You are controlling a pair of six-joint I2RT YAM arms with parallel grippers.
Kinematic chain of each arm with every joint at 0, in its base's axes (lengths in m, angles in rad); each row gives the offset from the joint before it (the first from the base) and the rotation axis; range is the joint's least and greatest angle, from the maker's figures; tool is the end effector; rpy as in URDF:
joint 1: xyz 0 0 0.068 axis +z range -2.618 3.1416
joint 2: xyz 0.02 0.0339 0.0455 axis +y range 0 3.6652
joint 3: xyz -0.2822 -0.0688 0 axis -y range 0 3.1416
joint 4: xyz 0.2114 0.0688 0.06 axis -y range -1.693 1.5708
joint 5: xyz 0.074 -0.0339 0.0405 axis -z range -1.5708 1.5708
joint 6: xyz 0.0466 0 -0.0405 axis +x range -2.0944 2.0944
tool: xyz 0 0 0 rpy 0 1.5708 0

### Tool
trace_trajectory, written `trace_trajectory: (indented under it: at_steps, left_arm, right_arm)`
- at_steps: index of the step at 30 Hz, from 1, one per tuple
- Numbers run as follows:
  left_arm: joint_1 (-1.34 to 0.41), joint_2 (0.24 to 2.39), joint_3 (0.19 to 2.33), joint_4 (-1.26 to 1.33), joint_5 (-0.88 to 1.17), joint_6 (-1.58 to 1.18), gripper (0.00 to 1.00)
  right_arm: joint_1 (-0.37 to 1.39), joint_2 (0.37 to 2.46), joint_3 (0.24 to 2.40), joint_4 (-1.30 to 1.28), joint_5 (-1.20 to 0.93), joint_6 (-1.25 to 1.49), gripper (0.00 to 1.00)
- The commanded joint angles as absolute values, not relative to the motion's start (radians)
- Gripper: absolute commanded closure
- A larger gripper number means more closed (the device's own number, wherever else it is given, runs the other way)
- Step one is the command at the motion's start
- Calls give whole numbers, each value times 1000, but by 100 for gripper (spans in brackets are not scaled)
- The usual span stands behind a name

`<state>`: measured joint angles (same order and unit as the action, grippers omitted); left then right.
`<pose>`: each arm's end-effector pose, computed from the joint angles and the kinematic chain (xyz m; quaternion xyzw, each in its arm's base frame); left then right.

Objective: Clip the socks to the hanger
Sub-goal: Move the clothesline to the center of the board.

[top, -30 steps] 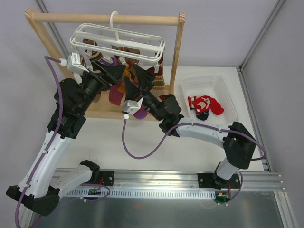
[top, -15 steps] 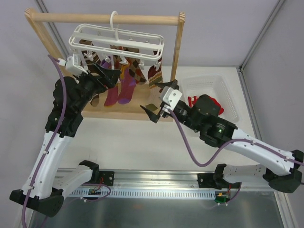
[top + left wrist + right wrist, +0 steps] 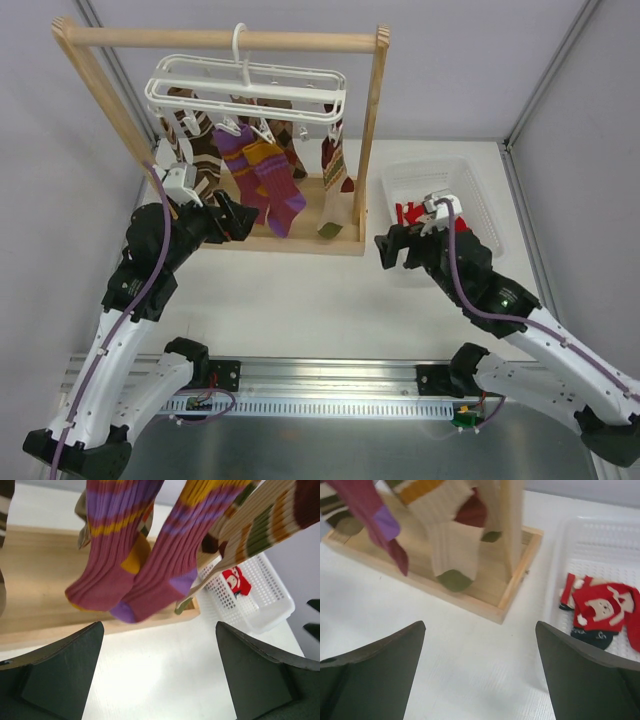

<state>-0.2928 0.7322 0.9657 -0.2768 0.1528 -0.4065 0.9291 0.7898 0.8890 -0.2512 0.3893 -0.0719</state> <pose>0.1146 -0.0420 0.4042 0.0118 0.7220 -0.2880 0.6290 0.0989 0.1028 0.3768 -0.2467 0.7136 0.1321 0.6423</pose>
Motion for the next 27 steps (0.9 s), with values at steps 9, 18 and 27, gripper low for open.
trace_trajectory:
  at_steps: [9,18,27]
  left_arm:
    - [-288,732,816,-318,152,-425,5]
    - [-288,736,801,-319,155,-408,6]
    - [-288,736,782,-340,13,-443,3]
  right_arm:
    - [591,692,692,-121,235,81,3]
    - [502,854,724,-5,115,40,3]
    - [460,1005,860,107,14,-57,6]
